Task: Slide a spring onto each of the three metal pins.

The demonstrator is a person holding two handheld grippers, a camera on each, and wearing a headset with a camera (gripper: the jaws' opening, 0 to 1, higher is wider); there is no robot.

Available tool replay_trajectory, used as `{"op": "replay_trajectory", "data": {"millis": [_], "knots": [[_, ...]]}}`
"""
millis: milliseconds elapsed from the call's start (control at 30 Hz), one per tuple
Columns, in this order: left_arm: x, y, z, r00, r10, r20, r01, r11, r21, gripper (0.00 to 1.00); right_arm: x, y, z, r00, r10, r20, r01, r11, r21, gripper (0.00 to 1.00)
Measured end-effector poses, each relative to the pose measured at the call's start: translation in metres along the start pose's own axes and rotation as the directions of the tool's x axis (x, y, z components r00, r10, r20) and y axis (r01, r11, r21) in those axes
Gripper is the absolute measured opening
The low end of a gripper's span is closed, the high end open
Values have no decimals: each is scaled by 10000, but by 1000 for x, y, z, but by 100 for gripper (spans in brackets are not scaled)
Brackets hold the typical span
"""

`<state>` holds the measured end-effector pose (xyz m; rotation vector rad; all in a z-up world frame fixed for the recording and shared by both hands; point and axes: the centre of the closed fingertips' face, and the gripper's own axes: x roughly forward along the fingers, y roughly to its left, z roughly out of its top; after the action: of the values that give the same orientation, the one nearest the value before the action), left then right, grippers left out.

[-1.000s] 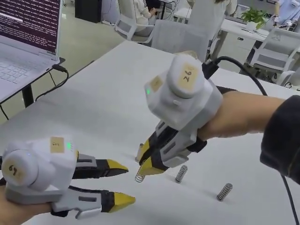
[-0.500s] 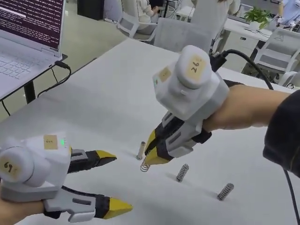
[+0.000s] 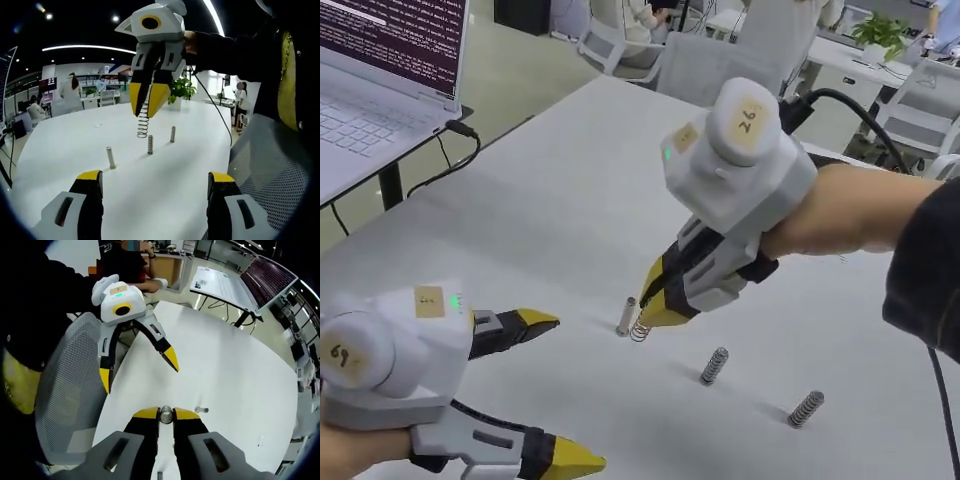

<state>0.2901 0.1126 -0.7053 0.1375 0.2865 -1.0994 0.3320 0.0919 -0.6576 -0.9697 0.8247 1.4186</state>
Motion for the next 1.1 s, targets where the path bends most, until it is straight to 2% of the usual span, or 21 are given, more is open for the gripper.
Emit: {"op": "replay_trajectory", "data": {"millis": [200, 533, 667, 867, 1100], "knots": [[0, 0, -2, 10000, 25, -3, -25, 9999, -128, 87, 0, -13, -2, 9998, -144, -110, 145, 9999, 83, 7], [-1, -2, -4, 10000, -22, 28, 22, 9996, -280, 86, 4, -35, -8, 9985, -424, -339, 435, 9985, 321, 7], [-1, -2, -6, 10000, 10, 7, -10, 9995, -320, 85, 10, -54, -10, 9983, -462, -353, 480, 9975, 514, 7], [-2, -5, -6, 10000, 45, 30, -44, 9994, -337, 84, 20, -71, -13, 9975, -547, -450, 577, 9960, 687, 7], [-1, -8, -6, 10000, 47, 22, -46, 9994, -339, 84, 30, -79, -17, 9976, -459, -524, 504, 9948, 886, 7]]}}
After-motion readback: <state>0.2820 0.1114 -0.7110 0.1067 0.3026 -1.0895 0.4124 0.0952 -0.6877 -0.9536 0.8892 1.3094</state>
